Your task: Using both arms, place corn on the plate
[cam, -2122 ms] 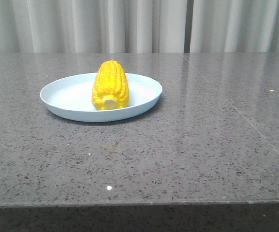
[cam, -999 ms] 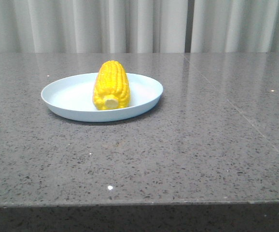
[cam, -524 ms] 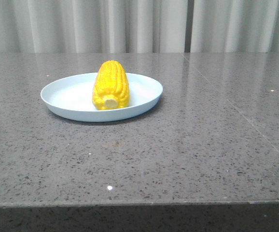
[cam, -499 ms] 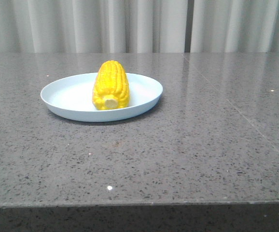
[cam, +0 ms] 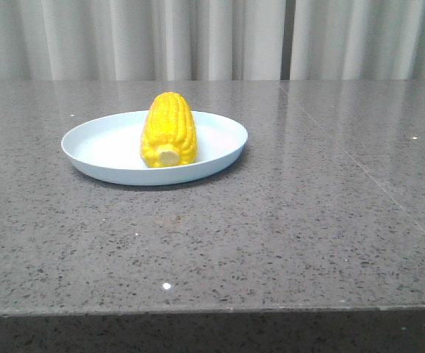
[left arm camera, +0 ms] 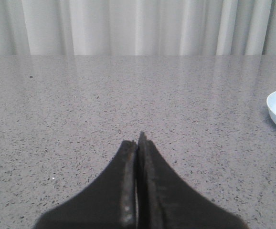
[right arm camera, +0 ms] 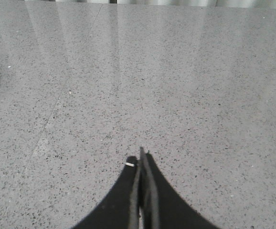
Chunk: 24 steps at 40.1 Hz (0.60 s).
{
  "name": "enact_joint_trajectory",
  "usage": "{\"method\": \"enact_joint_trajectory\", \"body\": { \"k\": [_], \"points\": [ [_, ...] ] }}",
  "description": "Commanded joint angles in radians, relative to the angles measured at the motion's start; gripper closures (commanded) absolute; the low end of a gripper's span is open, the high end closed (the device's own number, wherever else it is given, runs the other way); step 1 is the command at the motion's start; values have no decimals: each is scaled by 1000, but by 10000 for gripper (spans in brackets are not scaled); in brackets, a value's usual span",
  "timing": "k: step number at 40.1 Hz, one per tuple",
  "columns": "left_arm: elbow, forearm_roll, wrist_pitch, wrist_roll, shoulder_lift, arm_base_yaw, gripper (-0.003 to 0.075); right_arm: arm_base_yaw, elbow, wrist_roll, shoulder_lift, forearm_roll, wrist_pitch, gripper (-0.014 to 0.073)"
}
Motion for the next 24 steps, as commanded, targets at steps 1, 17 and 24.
{"method": "enact_joint_trajectory", "body": {
  "k": [1, 17, 24],
  "points": [
    [4, 1, -90, -1, -21, 4, 741, -5, -26, -6, 8, -3, -75, 656],
    [4, 1, -90, -1, -21, 4, 741, -5, -26, -6, 8, -3, -75, 656],
    [4, 1, -90, -1, -21, 4, 741, -4, -21, -6, 8, -3, -81, 656]
  ]
}}
